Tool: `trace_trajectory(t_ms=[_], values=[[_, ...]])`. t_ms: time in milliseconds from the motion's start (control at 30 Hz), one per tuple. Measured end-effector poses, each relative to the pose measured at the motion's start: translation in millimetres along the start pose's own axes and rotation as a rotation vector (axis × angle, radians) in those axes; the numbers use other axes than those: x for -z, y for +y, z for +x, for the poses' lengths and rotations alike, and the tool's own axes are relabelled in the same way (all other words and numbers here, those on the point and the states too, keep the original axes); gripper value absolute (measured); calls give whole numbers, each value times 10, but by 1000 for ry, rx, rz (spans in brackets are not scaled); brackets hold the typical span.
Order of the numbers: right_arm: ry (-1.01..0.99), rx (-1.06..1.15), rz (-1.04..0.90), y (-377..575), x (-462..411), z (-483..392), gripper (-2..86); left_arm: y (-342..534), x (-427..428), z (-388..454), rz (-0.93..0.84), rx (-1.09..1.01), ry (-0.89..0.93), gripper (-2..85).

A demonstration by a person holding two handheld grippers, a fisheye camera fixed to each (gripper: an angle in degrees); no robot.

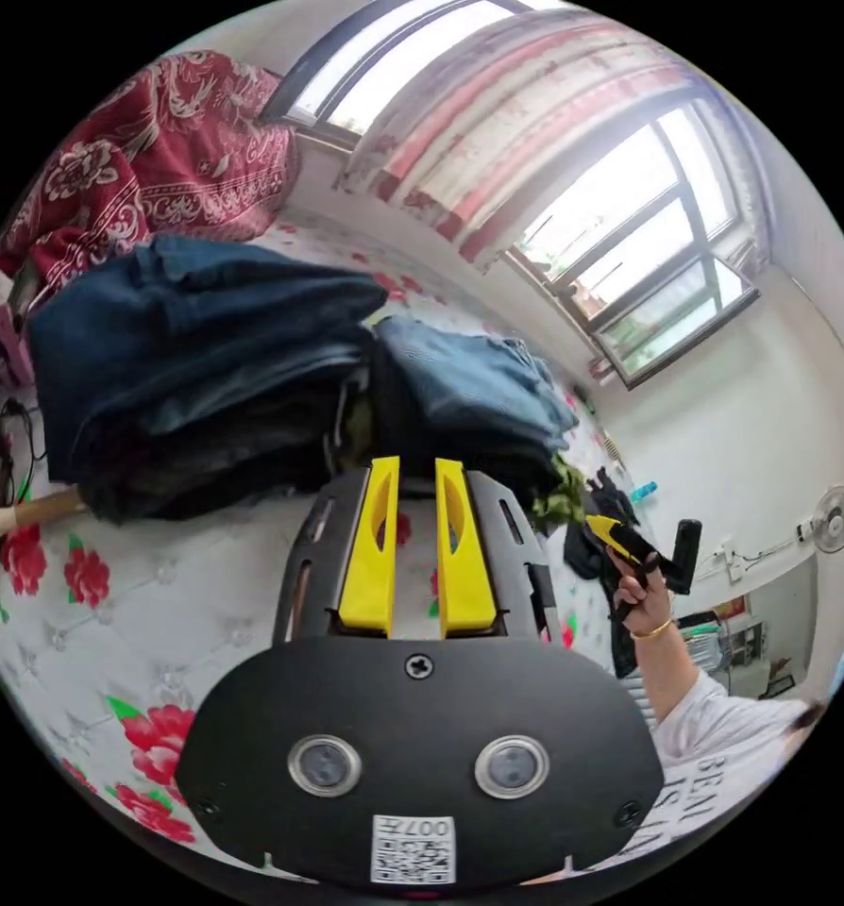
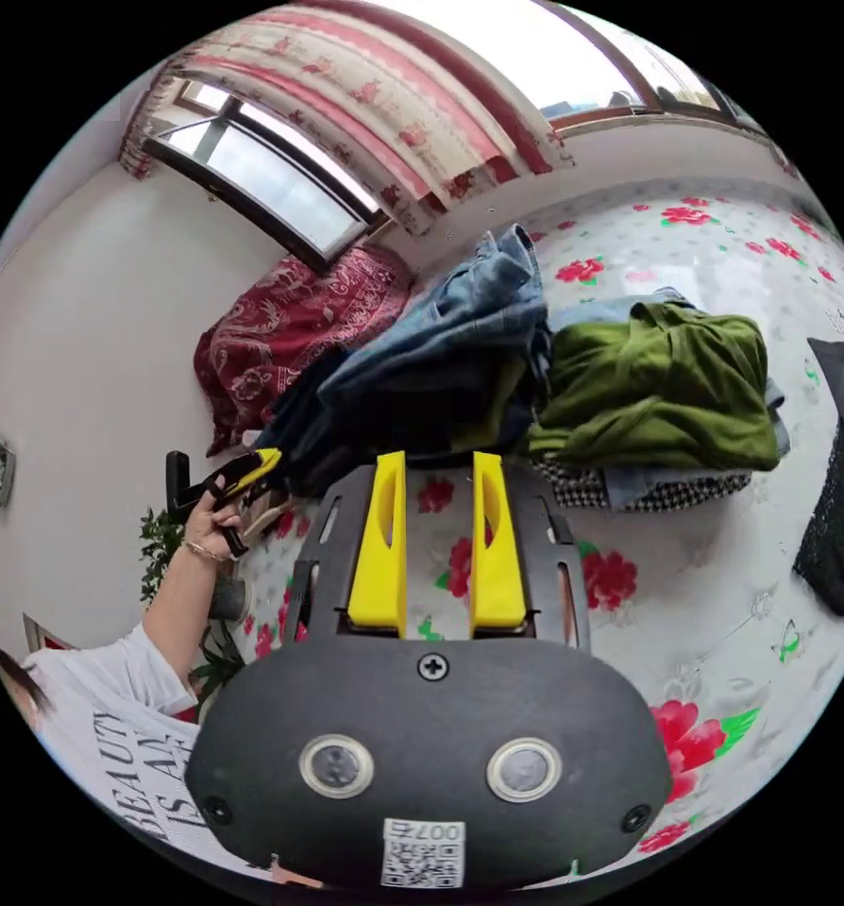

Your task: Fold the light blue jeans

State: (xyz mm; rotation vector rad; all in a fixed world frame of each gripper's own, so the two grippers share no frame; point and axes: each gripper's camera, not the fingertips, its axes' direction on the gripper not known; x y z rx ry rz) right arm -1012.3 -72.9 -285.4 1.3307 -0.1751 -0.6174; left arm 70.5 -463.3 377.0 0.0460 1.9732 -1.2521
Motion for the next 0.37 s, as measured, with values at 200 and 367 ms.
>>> trace_trajectory(t_ms=[200,367], values=[[346,52,-532,2165,-725,7,71,2239,-276,-110,-365,-225,-236,58],[522,141,-829,3307,-690,-545,62,3818,-312,650,-704,-493,-334,45]])
